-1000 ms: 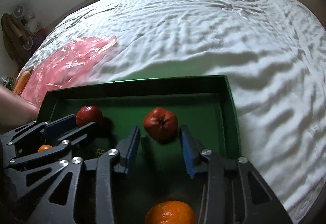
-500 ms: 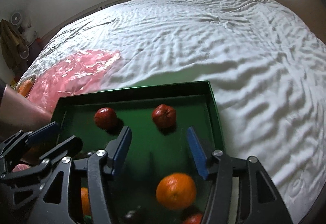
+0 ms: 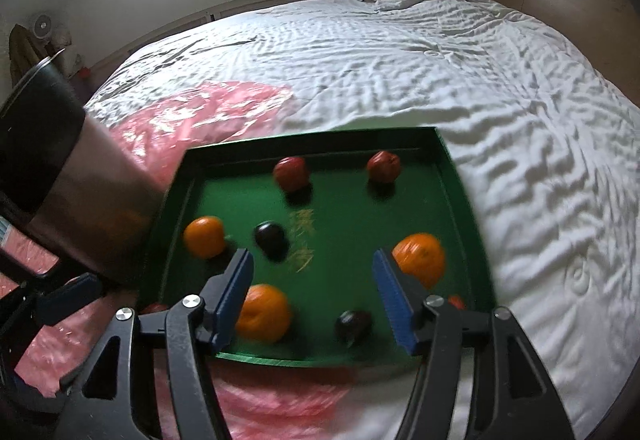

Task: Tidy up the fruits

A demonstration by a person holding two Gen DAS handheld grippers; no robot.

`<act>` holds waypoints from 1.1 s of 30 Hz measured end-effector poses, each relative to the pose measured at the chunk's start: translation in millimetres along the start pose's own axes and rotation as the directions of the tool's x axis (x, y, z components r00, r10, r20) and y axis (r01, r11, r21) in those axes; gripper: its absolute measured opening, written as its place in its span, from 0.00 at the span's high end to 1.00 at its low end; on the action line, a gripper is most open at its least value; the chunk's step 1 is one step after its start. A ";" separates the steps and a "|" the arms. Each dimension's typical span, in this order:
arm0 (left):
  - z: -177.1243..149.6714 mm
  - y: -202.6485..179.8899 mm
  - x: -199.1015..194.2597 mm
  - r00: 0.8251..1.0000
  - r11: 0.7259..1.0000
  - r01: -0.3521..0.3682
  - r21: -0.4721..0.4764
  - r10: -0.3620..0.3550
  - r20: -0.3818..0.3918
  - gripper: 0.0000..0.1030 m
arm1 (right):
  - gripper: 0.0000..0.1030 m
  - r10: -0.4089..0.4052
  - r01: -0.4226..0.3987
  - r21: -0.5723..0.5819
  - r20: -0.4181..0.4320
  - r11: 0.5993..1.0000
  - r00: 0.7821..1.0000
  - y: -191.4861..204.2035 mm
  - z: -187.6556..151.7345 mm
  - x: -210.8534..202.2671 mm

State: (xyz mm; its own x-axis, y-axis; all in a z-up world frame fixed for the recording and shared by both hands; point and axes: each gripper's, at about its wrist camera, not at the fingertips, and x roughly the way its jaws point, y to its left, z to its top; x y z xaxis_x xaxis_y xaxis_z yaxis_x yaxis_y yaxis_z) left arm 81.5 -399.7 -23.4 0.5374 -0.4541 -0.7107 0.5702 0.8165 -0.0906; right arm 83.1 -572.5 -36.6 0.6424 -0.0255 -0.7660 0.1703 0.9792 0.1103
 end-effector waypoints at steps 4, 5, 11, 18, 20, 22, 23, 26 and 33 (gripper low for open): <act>-21.0 15.2 -20.8 1.000 1.000 -0.012 -0.007 0.012 0.002 0.50 | 0.00 0.006 -0.006 -0.004 0.006 1.000 1.000 22.0 -15.3 -12.2; -26.3 19.6 -26.4 1.000 1.000 -0.019 -0.007 0.019 0.005 0.50 | 0.00 0.008 -0.008 -0.007 0.006 1.000 1.000 28.3 -19.9 -15.4; -59.2 57.4 -56.7 0.997 0.997 -0.069 -0.045 0.070 0.026 0.46 | 0.00 0.007 -0.007 -0.033 0.015 0.999 1.000 64.3 -44.5 -29.3; -92.7 100.5 -77.6 0.988 0.988 -0.143 -0.066 0.146 0.057 0.44 | 0.00 0.045 -0.041 -0.091 0.042 0.995 0.998 115.6 -77.7 -37.7; -103.3 114.2 -85.2 0.983 0.982 -0.165 -0.088 0.171 0.070 0.44 | 0.00 0.066 -0.060 -0.106 0.054 0.993 0.996 129.5 -86.0 -39.2; -112.0 123.1 -93.2 0.976 0.976 -0.191 -0.101 0.200 0.086 0.44 | 0.00 0.085 -0.077 -0.118 0.070 0.990 0.994 140.1 -92.4 -41.4; -117.5 130.2 -99.3 0.970 0.970 -0.212 -0.117 0.223 0.093 0.44 | 0.00 0.100 -0.090 -0.120 0.081 0.989 0.992 146.8 -96.4 -44.1; -126.9 146.5 -115.4 0.959 0.953 -0.251 -0.169 0.268 0.089 0.44 | 0.00 0.119 -0.106 -0.133 0.093 0.985 0.989 164.6 -104.4 -53.0; -145.2 184.4 -159.7 0.926 0.906 -0.345 -0.245 0.371 0.071 0.39 | 0.00 0.148 -0.127 -0.163 0.122 0.978 0.981 204.8 -113.3 -81.5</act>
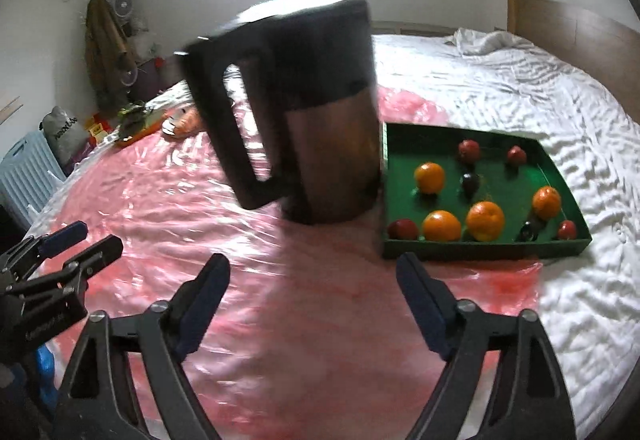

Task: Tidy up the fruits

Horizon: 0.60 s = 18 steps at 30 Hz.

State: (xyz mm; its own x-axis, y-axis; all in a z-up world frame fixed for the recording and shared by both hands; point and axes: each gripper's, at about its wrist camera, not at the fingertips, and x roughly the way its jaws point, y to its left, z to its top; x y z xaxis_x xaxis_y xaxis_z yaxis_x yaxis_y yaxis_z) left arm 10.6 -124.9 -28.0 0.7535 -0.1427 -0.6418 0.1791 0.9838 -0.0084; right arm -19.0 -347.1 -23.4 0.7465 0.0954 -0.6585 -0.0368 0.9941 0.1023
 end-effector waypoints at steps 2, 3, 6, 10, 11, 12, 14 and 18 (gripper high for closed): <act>-1.4 22.6 -6.3 1.000 0.999 -0.016 -0.033 0.016 -0.005 0.39 | 0.00 0.003 -0.003 -0.009 0.008 1.000 1.000 11.9 0.1 -3.9; -2.3 29.5 -7.5 1.000 0.999 -0.026 -0.043 0.026 -0.007 0.38 | 0.00 0.002 -0.002 -0.019 0.011 1.000 1.000 18.3 -0.1 -5.4; -5.0 57.3 -9.5 0.998 0.994 -0.066 -0.091 0.064 -0.023 0.25 | 0.00 -0.001 0.002 -0.047 0.009 0.999 1.000 36.2 -1.0 -6.1; -6.8 82.2 -15.0 0.993 0.985 -0.116 -0.126 0.115 -0.016 0.19 | 0.00 -0.008 0.009 -0.068 0.023 0.998 1.000 55.3 -1.8 -5.7; -7.0 85.8 -16.5 0.992 0.984 -0.126 -0.129 0.125 -0.013 0.15 | 0.00 -0.010 0.012 -0.071 0.024 0.997 1.000 58.6 -1.8 -5.2; -6.7 89.5 -17.6 0.991 0.982 -0.136 -0.131 0.136 -0.009 0.13 | 0.00 -0.010 0.012 -0.071 0.025 0.997 1.000 60.6 -1.9 -4.3; -6.8 96.5 -21.7 0.989 0.980 -0.148 -0.131 0.150 0.003 0.09 | 0.00 -0.014 0.016 -0.071 0.029 0.997 0.999 66.4 -1.7 -3.0; -6.7 103.7 -25.0 0.989 0.981 -0.146 -0.130 0.148 0.007 0.07 | 0.00 -0.033 0.035 -0.075 0.034 0.997 0.999 73.1 -1.3 0.3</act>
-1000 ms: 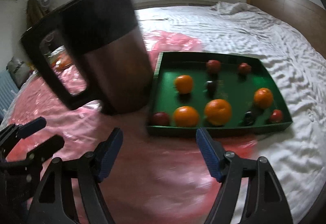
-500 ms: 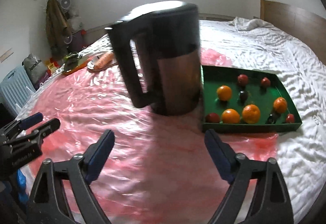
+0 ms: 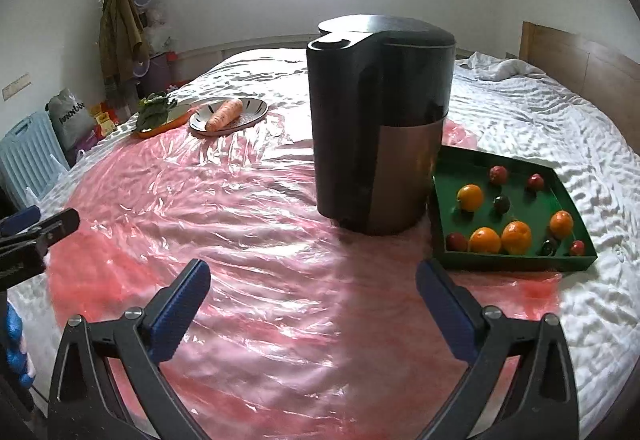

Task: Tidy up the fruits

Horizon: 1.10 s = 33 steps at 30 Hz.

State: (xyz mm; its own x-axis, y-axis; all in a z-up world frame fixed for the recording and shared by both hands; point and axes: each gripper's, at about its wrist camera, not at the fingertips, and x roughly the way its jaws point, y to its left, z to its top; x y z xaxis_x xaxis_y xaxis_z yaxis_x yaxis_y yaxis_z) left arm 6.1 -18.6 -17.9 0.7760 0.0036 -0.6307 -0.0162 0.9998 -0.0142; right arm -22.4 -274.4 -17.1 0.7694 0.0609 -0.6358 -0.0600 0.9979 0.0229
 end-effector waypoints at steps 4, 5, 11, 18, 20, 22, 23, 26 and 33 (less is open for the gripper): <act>-1.2 1.2 4.9 1.000 1.000 0.008 0.012 -0.007 -0.012 0.06 | 0.00 -0.012 0.012 0.010 -0.002 1.000 1.000 0.2 0.4 4.3; -1.8 0.9 6.4 1.000 1.000 0.015 0.016 -0.015 -0.018 0.06 | 0.00 -0.013 0.013 0.013 -0.004 1.000 1.000 -0.2 0.6 5.6; 3.5 -2.8 7.7 0.999 0.999 0.032 0.031 -0.031 -0.011 0.06 | 0.00 -0.024 0.024 0.034 -0.002 0.999 1.000 -1.1 2.9 9.0; 10.4 -11.2 12.1 0.999 0.998 0.049 0.050 -0.048 -0.004 0.06 | 0.00 -0.044 0.044 0.065 0.002 0.997 0.999 -9.5 5.9 8.4; 11.5 -13.2 12.7 0.999 0.997 0.051 0.057 -0.051 -0.002 0.06 | 0.00 -0.049 0.049 0.071 0.001 0.996 0.999 -12.5 5.6 8.7; 11.8 -14.0 12.5 0.999 0.997 0.052 0.059 -0.052 -0.002 0.06 | 0.00 -0.053 0.052 0.074 -0.001 0.996 0.999 -14.1 5.5 9.0; 12.6 -13.7 12.8 0.999 0.997 0.054 0.059 -0.054 -0.002 0.06 | 0.00 -0.054 0.054 0.074 -0.001 0.996 0.999 -14.2 5.6 9.1; 14.1 -13.2 13.2 0.999 0.997 0.054 0.058 -0.054 -0.002 0.06 | 0.00 -0.057 0.056 0.071 0.002 0.996 0.998 -13.6 7.0 8.6; 18.7 -15.1 12.1 0.998 0.996 0.055 0.065 -0.056 0.008 0.06 | 0.00 -0.053 0.052 0.060 0.013 0.997 0.999 -11.5 11.6 5.8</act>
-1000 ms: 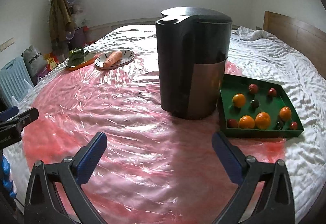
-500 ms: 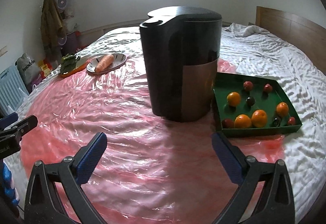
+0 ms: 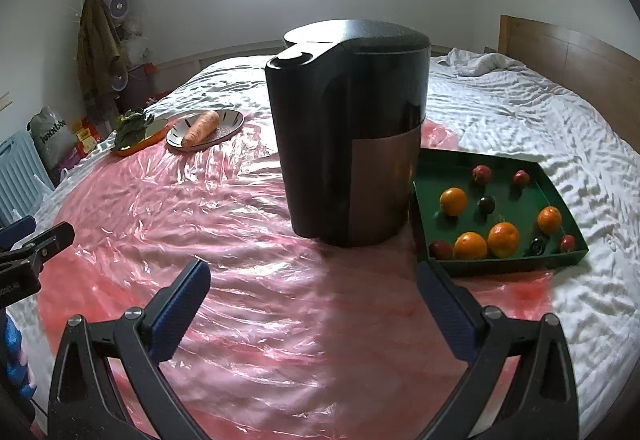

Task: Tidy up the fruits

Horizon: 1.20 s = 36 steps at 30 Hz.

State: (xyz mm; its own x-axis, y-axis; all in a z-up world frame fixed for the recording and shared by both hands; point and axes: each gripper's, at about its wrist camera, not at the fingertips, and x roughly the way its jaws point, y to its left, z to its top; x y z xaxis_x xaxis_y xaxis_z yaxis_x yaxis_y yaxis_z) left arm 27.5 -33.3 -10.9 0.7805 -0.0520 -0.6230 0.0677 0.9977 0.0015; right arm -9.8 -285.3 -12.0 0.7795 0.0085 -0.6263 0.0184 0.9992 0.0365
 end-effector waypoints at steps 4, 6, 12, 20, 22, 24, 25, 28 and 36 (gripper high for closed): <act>1.7 -4.2 -2.3 1.000 1.000 0.001 0.010 -0.001 0.008 0.06 | 0.00 0.001 -0.001 0.001 -0.002 1.000 1.000 -0.2 0.4 -0.5; 2.0 -6.0 -2.7 1.000 1.000 0.003 0.013 -0.003 0.009 0.06 | 0.00 0.000 0.000 -0.001 0.000 1.000 1.000 -0.3 0.4 -0.7; 1.6 -9.5 -3.9 1.000 1.000 0.006 0.020 -0.006 0.008 0.06 | 0.00 -0.003 0.003 0.001 0.001 1.000 1.000 -2.8 0.0 -2.5; 0.9 -11.4 -3.8 1.000 1.000 0.007 0.022 -0.007 0.004 0.06 | 0.00 -0.005 0.005 -0.001 -0.001 1.000 1.000 -4.7 -0.8 -3.2; 0.4 -12.5 -3.6 1.000 1.000 0.005 0.026 -0.005 0.004 0.06 | 0.00 -0.008 0.008 0.001 -0.004 1.000 1.000 -6.2 -1.6 -2.9; 0.1 -12.9 -2.8 1.000 1.000 0.004 0.031 -0.004 0.005 0.06 | 0.00 -0.010 0.010 0.000 -0.008 1.000 1.000 -7.3 -2.4 -2.1; 0.1 -12.8 -2.2 1.000 0.999 0.004 0.033 -0.004 0.005 0.06 | 0.00 -0.011 0.011 -0.001 -0.010 1.000 1.000 -7.4 -2.8 -1.2; -0.6 -12.8 -1.6 1.000 0.999 0.007 0.038 -0.007 0.004 0.06 | 0.00 -0.013 0.013 -0.004 -0.018 1.000 1.000 -7.4 -3.5 1.2; -0.5 -11.1 0.8 1.000 0.999 0.006 0.047 -0.006 0.005 0.06 | 0.00 -0.015 0.015 -0.008 -0.032 1.000 0.999 -4.8 -5.1 6.8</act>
State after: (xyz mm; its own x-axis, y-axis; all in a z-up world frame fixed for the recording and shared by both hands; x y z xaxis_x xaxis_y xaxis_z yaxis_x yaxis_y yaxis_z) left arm 27.0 -44.4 -11.8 0.7834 -0.0581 -0.6187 0.1010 0.9943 0.0344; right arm -7.8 -289.8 -20.4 0.7584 -0.0054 -0.6518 0.0250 0.9995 0.0207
